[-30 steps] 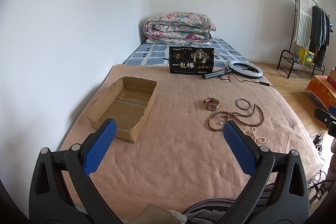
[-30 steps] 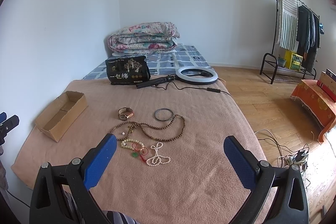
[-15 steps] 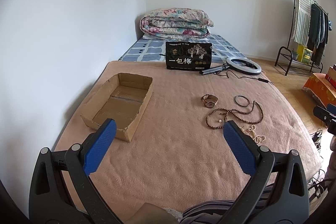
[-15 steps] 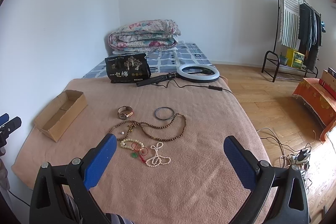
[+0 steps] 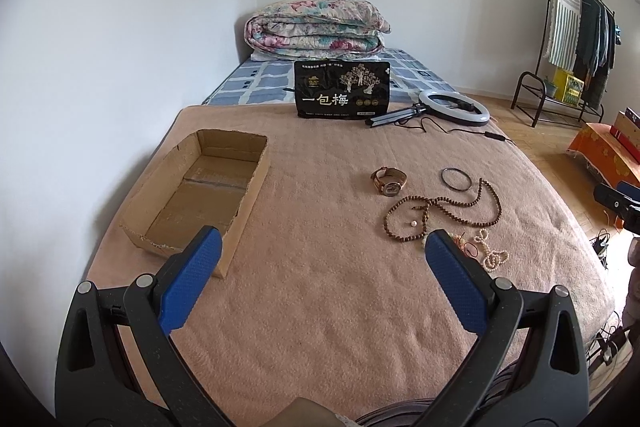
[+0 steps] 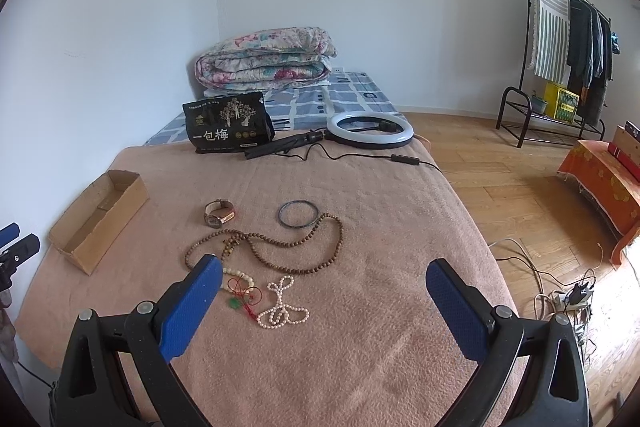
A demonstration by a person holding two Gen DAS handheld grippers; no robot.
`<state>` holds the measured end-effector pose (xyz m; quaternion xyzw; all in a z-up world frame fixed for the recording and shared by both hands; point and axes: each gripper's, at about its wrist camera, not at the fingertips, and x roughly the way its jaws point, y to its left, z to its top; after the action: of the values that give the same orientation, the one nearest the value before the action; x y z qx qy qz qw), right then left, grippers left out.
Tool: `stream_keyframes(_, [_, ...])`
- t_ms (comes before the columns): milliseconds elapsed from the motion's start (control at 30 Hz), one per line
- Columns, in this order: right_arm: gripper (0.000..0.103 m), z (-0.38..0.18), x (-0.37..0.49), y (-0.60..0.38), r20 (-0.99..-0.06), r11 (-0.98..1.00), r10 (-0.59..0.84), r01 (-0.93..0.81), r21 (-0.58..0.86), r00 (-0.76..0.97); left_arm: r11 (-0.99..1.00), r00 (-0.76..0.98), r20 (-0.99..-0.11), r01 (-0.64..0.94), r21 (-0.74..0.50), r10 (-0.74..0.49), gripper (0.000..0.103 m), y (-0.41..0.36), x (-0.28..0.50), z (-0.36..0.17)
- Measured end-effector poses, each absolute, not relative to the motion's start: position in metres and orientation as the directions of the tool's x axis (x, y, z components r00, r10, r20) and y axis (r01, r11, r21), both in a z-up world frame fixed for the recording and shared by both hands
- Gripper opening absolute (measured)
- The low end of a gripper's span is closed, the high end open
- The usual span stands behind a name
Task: Organize jewelry
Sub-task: 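Close the left tool on the brown-strap watch while the right tool approaches the wooden bead necklace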
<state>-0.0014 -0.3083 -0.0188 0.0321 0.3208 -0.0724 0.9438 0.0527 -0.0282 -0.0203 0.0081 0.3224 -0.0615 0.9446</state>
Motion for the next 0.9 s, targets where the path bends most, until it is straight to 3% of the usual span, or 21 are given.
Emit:
stream_keyframes(267, [0.103,-0.038,0.025,-0.325,-0.645,0.99,-0.018,0.104,0.095,0.764,0.984,0.751,-0.64,0.173,-0.042,-0.16,0.103,-0.034,0.085,-0.035])
stream_keyframes(667, [0.103,-0.083,0.085,-0.341,-0.769,0.992,-0.008,0.102,0.075,0.639,0.97,0.717,-0.664,0.235,-0.057,-0.213,0.102,-0.05,0.14,-0.051])
stream_keyframes(900, [0.103,-0.113,0.116,-0.352,-0.824,0.985,0.006,0.14,0.103,0.566,0.961,0.67,-0.703,0.266,-0.075,-0.24,0.088,-0.066,0.181,-0.069])
